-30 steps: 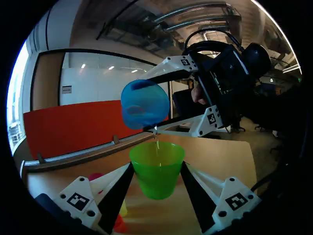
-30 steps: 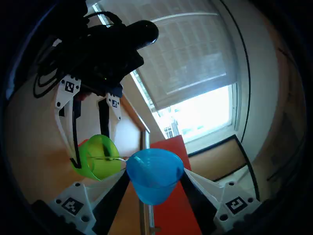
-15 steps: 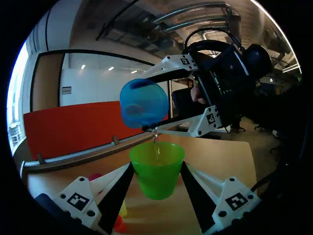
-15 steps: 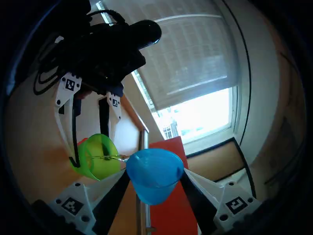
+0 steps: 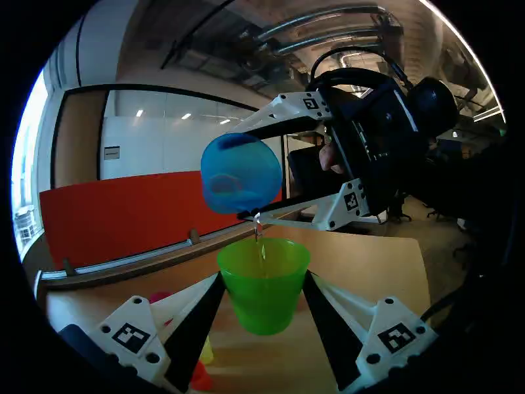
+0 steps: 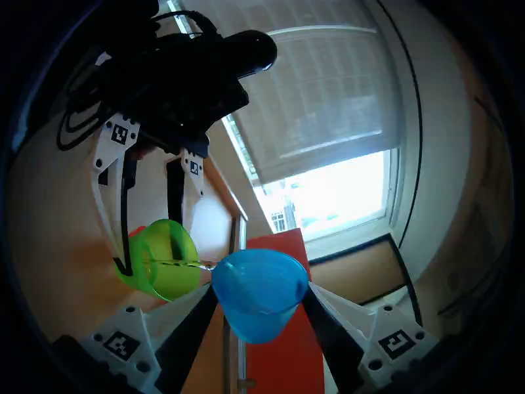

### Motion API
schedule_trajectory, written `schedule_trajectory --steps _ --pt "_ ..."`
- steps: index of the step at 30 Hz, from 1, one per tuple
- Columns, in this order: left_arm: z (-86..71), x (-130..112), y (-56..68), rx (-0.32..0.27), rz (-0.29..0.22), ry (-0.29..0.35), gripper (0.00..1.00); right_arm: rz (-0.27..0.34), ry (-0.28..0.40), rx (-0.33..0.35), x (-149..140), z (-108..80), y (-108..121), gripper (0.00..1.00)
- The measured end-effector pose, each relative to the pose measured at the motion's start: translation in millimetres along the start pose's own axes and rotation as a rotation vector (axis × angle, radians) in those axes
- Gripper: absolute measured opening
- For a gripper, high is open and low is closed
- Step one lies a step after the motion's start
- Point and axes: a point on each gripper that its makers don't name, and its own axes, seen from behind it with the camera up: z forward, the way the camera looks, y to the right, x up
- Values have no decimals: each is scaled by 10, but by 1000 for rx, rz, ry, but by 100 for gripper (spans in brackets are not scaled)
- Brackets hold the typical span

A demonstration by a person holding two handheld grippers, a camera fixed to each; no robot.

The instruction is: Pour water

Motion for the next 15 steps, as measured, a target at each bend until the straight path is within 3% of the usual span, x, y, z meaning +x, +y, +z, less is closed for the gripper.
schedule_trajectory --steps 15 --pt "-10 9 -5 3 4 1 84 -22 -4 -6 -15 14 25 90"
